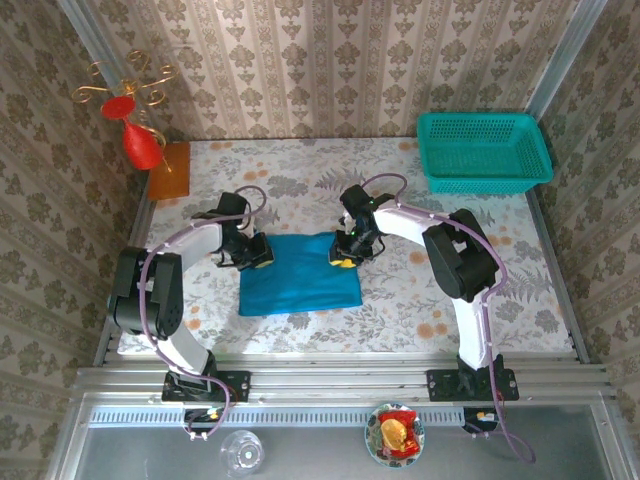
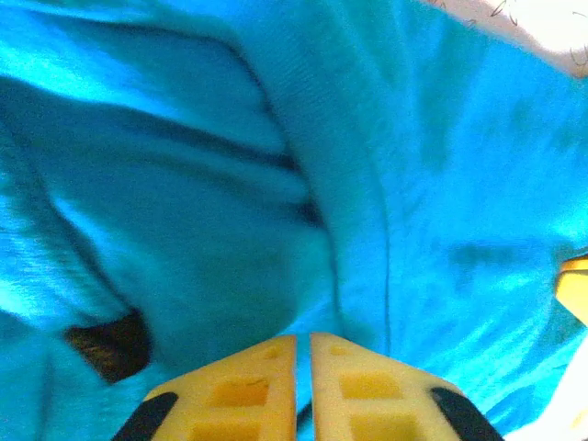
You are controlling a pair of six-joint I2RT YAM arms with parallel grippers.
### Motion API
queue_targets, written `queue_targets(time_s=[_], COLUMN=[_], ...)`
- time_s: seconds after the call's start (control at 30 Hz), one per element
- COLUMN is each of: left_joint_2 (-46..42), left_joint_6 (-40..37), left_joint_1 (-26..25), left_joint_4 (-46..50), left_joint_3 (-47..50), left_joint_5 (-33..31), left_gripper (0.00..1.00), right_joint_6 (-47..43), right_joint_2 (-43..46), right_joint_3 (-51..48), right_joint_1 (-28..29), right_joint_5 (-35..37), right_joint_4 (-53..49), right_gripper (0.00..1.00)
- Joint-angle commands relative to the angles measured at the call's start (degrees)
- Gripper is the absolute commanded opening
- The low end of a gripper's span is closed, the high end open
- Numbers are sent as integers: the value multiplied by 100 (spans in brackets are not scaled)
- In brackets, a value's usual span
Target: Fold the inside-out t-shirt
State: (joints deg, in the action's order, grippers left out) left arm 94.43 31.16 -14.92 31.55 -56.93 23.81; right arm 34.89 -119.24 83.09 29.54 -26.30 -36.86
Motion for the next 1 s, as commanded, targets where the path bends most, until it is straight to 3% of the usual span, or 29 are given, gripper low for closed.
queue_targets(time_s=[0.0, 0.17, 0.53, 0.77, 0.97], left_joint_2=[-298, -871, -1832, -1451, -917], left_joint_6=[-58, -5, 561, 620, 458], left_joint_1=[24, -148, -798, -705, -456], left_joint_4=[257, 719, 864, 309, 44], left_joint_3=[-240, -180, 1122, 1552, 1352], left_joint_5=[-163, -171, -303, -324, -403], left_gripper=[21, 22, 10, 9, 8], right_joint_6=[-55, -354, -761, -686, -712], right_joint_2=[229, 289, -730, -1428, -1397], right_joint_3=[-69, 339, 1908, 2440, 1965], right_joint_1=[8, -93, -260, -496, -715], right_joint_5=[111, 240, -132, 116, 542], right_joint_4=[-524, -808, -1117, -1195, -1361], right_gripper=[31, 33, 33, 29, 28])
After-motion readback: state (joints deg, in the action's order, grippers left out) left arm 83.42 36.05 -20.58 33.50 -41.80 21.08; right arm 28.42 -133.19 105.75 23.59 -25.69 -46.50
